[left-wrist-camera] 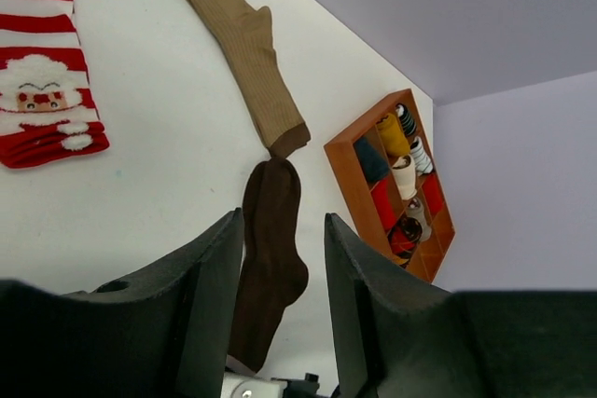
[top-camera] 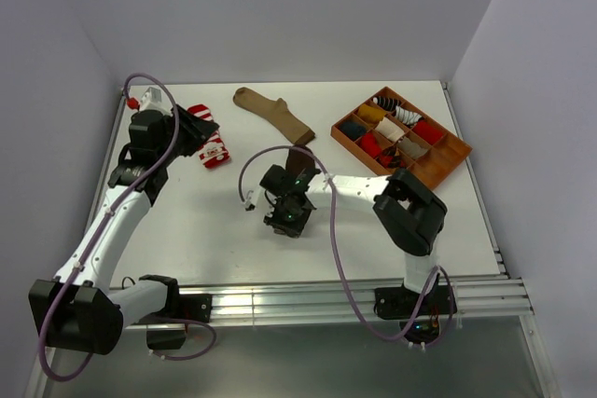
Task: Roll the socks
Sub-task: Adjust the sock at the center of the board, then roll the sock at the center of the board.
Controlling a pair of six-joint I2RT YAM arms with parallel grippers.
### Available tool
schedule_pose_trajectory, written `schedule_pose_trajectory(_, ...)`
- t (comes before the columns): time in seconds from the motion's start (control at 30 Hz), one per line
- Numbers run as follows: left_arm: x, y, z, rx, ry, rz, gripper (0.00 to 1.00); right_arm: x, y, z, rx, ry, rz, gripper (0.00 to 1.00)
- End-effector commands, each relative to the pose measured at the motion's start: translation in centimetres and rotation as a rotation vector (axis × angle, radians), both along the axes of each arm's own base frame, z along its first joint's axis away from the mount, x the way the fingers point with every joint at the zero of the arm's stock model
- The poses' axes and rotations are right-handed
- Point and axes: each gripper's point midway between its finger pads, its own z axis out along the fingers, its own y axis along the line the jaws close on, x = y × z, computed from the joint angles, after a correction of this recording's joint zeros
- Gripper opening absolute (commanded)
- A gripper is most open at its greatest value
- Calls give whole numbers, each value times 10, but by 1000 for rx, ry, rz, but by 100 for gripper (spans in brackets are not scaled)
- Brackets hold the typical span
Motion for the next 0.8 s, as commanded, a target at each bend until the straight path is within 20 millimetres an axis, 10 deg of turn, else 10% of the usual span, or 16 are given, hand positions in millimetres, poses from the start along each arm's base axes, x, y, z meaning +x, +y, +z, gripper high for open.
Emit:
schedule_pose_trajectory(0.0, -1, 3, 9, 18, -58, -1, 46, -27, -10, 13, 71, 187, 50, 23)
schedule_pose_trajectory(0.37, -8, -8, -44, 30, -2, -32, 35, -21, -25, 35, 183, 517, -24, 20)
schedule_pose_trajectory(0.77, -48, -100, -110, 82, -6, -250, 11, -5, -39, 28, 199, 835, -190, 20)
